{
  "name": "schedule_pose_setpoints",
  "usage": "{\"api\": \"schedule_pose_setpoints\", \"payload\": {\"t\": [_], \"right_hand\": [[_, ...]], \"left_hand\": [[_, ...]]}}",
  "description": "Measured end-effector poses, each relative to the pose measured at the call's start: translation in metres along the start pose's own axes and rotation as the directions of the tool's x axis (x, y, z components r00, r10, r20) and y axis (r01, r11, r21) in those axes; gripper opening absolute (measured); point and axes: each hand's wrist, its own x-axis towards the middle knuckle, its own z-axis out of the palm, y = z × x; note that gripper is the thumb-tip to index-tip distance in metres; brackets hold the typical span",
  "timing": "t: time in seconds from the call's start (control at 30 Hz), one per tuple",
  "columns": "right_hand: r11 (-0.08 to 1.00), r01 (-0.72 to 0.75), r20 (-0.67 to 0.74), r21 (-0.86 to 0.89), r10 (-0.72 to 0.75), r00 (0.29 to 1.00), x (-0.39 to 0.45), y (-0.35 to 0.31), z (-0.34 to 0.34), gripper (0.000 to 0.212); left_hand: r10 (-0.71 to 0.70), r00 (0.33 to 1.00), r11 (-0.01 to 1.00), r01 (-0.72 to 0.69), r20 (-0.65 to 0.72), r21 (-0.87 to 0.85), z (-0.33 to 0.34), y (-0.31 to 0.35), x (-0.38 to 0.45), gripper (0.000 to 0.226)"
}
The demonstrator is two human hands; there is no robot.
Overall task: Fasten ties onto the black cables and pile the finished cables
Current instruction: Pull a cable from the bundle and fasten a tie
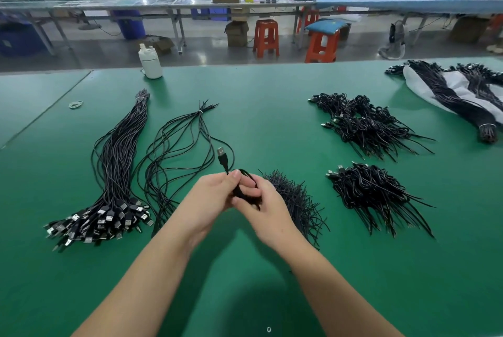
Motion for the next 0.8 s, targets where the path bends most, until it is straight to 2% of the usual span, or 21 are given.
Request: {"api": "schedule_pose_setpoints", "payload": {"t": [0.03, 0.07, 0.1, 0.13, 0.2, 0.27, 0.33, 0.37, 0.4, 0.47, 0.5, 0.6, 0.73, 0.8], "right_hand": [[0.993, 0.047, 0.024, -0.108, -0.045, 0.999, -0.001, 0.000, 0.000, 0.034], [0.977, 0.094, 0.056, -0.190, -0.085, 0.995, -0.002, 0.000, 0.001, 0.029], [0.961, 0.124, 0.085, -0.247, -0.106, 0.991, -0.003, 0.000, 0.002, 0.022], [0.947, 0.135, 0.108, -0.292, -0.108, 0.988, -0.004, 0.000, 0.003, 0.017], [0.914, 0.138, 0.147, -0.381, -0.088, 0.985, -0.007, 0.000, 0.003, 0.016], [0.873, 0.139, 0.167, -0.468, -0.067, 0.984, -0.010, 0.000, 0.001, 0.016], [0.829, 0.145, 0.190, -0.540, -0.049, 0.981, -0.013, -0.002, -0.002, 0.018], [0.813, 0.149, 0.204, -0.562, -0.039, 0.978, -0.014, -0.002, -0.003, 0.019], [0.809, 0.143, 0.210, -0.570, -0.025, 0.977, -0.016, -0.002, -0.005, 0.019], [0.821, 0.111, 0.211, -0.560, 0.011, 0.977, -0.015, 0.000, -0.007, 0.022], [0.822, 0.103, 0.221, -0.560, 0.028, 0.975, -0.014, 0.001, -0.007, 0.025], [0.831, 0.112, 0.257, -0.545, 0.039, 0.966, -0.012, 0.005, -0.008, 0.031], [0.914, 0.030, 0.175, -0.405, 0.045, 0.984, -0.013, 0.010, -0.001, 0.031], [0.924, -0.011, 0.134, -0.383, 0.067, 0.989, -0.013, 0.014, 0.001, 0.029]], "left_hand": [[0.052, 0.996, 0.979, -0.036, -0.077, 0.199, 0.003, 0.001, -0.001, 0.034], [0.137, 0.981, 0.898, -0.065, -0.136, 0.436, 0.006, 0.003, -0.003, 0.035], [0.232, 0.959, 0.766, -0.077, -0.162, 0.638, 0.009, 0.004, -0.007, 0.037], [0.318, 0.934, 0.640, -0.085, -0.163, 0.763, 0.013, 0.006, -0.011, 0.041], [0.411, 0.902, 0.435, -0.068, -0.131, 0.898, 0.017, 0.007, -0.017, 0.047], [0.415, 0.902, 0.214, 0.028, -0.117, 0.976, 0.016, 0.005, -0.018, 0.049], [0.382, 0.915, 0.117, 0.094, -0.132, 0.989, 0.010, 0.003, -0.015, 0.050], [0.350, 0.929, 0.136, 0.076, -0.119, 0.988, 0.006, 0.001, -0.012, 0.049], [0.302, 0.951, 0.207, 0.011, -0.074, 0.978, 0.001, -0.001, -0.010, 0.046], [0.203, 0.977, 0.413, -0.151, 0.071, 0.898, -0.005, -0.003, -0.009, 0.033], [0.190, 0.974, 0.477, -0.198, 0.120, 0.856, -0.007, -0.004, -0.008, 0.026], [0.205, 0.973, 0.532, -0.201, 0.105, 0.823, -0.011, -0.007, -0.003, 0.018], [0.188, 0.980, 0.619, -0.071, -0.060, 0.782, -0.004, -0.007, 0.009, 0.017], [0.194, 0.978, 0.575, -0.055, -0.071, 0.816, 0.003, -0.005, 0.015, 0.017]]}}
